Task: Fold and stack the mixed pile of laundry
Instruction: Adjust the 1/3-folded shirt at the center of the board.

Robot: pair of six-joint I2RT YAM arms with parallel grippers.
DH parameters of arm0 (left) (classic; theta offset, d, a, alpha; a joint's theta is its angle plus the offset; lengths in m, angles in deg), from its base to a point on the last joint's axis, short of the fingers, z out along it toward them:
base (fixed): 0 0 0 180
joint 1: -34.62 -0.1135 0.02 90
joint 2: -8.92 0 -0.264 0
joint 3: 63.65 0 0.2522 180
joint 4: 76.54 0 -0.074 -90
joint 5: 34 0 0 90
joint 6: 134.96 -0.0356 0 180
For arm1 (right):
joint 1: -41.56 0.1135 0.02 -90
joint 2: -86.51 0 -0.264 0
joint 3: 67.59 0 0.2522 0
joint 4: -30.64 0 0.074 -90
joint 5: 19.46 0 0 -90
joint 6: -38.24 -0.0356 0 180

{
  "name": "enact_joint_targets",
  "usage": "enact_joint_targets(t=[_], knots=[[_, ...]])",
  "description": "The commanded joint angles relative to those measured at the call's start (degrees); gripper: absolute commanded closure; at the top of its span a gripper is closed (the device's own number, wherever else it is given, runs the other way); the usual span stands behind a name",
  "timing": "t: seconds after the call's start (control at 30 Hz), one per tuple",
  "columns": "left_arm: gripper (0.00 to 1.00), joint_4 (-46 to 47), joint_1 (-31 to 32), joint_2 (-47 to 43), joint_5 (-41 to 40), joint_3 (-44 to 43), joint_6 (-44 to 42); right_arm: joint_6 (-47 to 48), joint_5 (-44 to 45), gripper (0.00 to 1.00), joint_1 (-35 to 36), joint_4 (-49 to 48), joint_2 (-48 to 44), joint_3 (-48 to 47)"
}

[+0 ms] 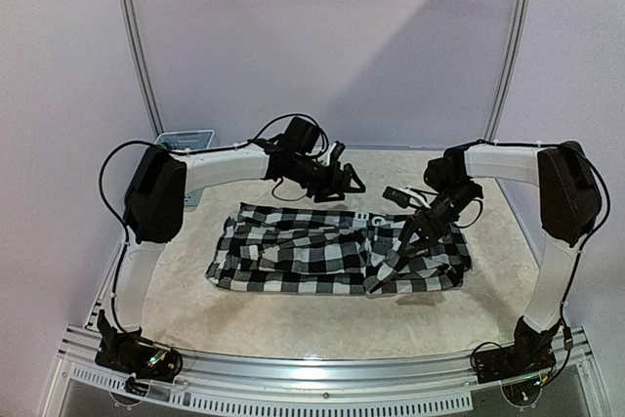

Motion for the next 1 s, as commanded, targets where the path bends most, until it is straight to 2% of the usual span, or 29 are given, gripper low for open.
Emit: enact_joint_targets(t=[0.0,0.07,0.17,0.37,0.43,0.5,0.77,0.97], knots=[[0.22,-16.0,1.7,6.0,-3.5,-13.1,-13.3,6.1,-1.7,0.29,-2.1,9.5,1.3,0.9],[0.22,-20.7,2.0,8.4,-2.6,-16.7,-17.9,3.3,-0.4,0.26,-4.3,7.7,-0.1,0.8],[0.23,-25.8,2.6,10.6,-1.2,-19.4,-24.3,-4.0,5.4,0.26,-7.1,1.1,-3.7,0.8],[0.24,-32.7,5.2,13.0,-2.1,-24.0,-32.2,-15.3,14.8,0.26,-7.6,-9.8,-9.8,4.6],[0.24,-34.2,5.8,14.1,-4.6,-25.9,-32.8,-16.9,15.1,0.26,-7.7,-11.5,-10.6,5.7],[0.25,-33.8,5.9,15.2,-3.4,-26.7,-32.3,-17.7,14.6,0.26,-7.6,-12.2,-11.0,6.2],[0.45,-30.5,7.4,17.3,0.9,-27.1,-28.8,-18.1,14.2,0.26,-7.7,-12.9,-11.4,6.7],[0.52,-26.8,7.6,17.6,0.9,-26.6,-25.4,-18.1,13.6,0.27,-7.7,-13.1,-11.4,7.1]])
